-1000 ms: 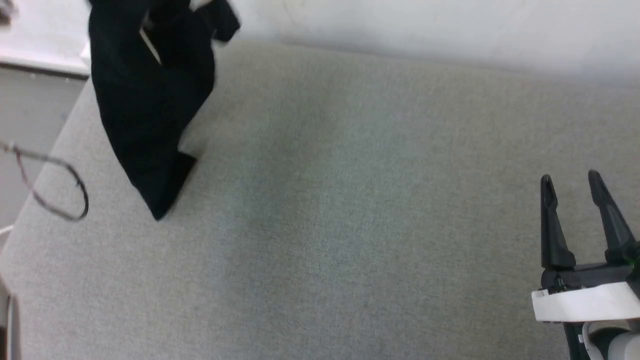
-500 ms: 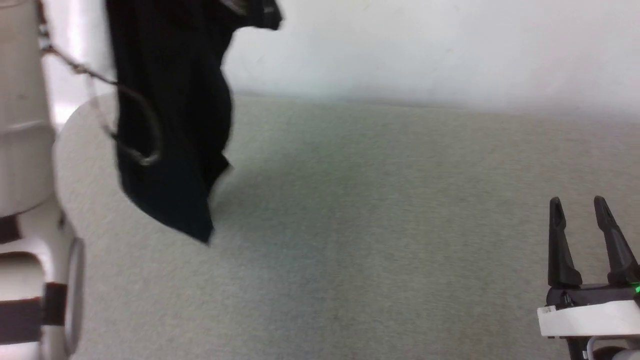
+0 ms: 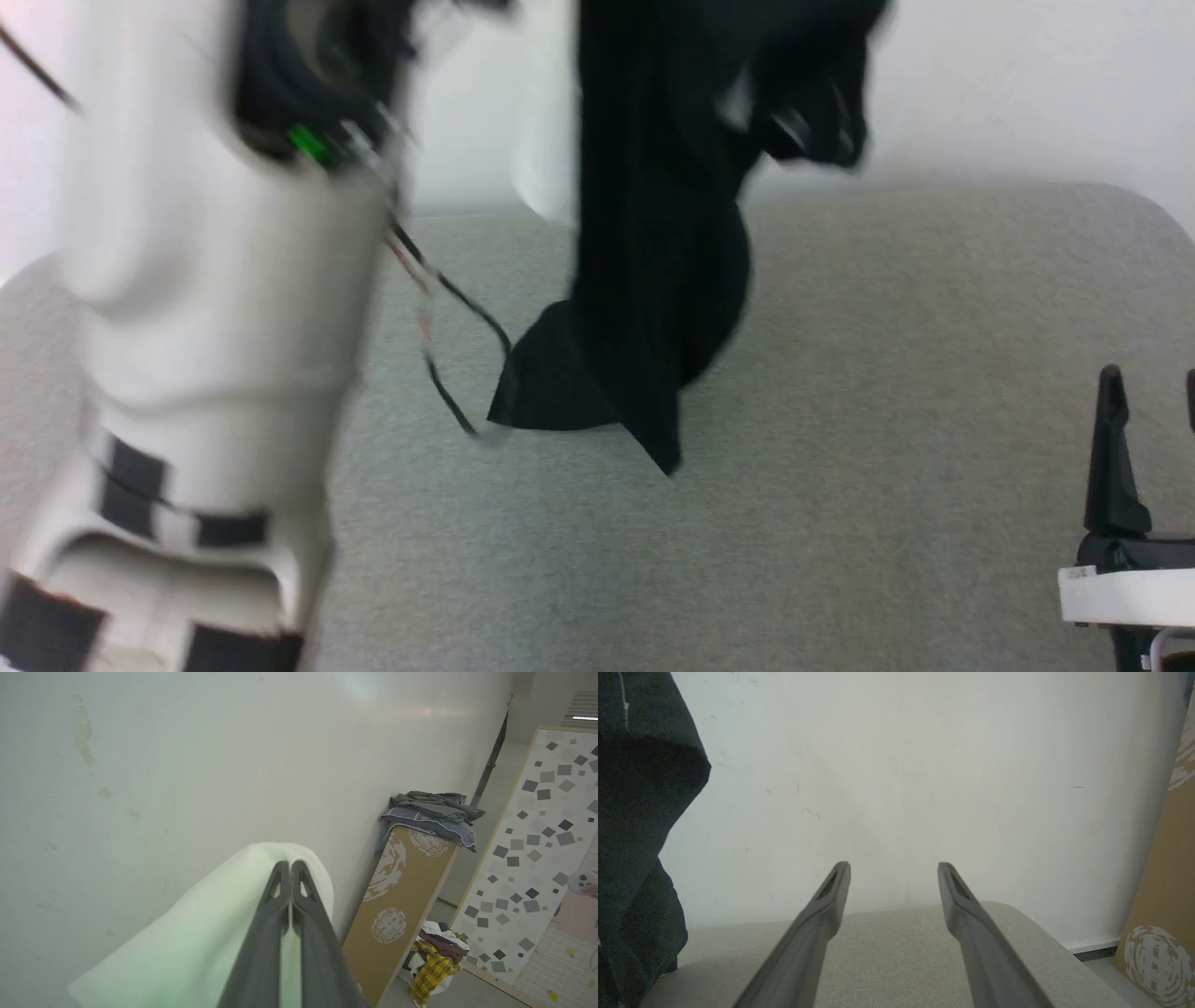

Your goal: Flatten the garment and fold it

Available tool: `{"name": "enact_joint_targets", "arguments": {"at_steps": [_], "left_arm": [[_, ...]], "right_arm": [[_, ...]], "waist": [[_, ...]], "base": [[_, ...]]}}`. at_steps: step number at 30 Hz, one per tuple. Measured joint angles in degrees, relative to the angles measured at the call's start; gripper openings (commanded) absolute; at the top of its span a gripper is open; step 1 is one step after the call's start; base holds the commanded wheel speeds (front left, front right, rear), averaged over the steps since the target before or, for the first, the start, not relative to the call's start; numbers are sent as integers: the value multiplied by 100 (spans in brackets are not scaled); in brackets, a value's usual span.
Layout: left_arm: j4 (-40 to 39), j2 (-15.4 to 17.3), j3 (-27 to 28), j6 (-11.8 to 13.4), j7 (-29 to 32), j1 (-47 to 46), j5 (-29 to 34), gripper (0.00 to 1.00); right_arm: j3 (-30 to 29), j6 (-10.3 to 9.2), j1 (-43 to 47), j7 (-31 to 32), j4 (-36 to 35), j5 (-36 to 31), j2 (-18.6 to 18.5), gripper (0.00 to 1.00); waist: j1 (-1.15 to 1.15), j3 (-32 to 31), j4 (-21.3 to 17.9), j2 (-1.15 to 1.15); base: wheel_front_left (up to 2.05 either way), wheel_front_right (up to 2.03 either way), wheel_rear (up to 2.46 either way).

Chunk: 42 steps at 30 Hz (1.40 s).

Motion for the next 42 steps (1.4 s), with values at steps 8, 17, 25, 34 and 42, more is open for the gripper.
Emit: {"name": "enact_joint_targets", "arguments": {"at_steps": [8,17,25,34,42], "left_arm": [[-549,-123,-864,1,-330,1812,123,0],[264,426,-2080,-294,-896,3970,962,0],[1235,378,-2471,-374,-1011,4344,1077,0],[1707,116,-2418,-380,-1467,4342,1074,100],[595,336,-1786,-281,-1991,4345,884,100]], "right_arm": [[-170,0,1,-2,-107,3,0,100],[-171,0,2,-10,-189,11,0,100],[-46,0,-16,-9,-207,-2,0,100],[-43,0,-24,12,-186,-27,1,100],[-126,0,137,94,-227,-25,0,100]], "waist": [[1,209,-289,0],[1,466,-445,0],[1,648,-520,0],[1,510,-455,0],[0,178,-270,0]], "base": [[0,0,0],[0,0,0],[0,0,0],[0,0,0],[0,0,0]]}}
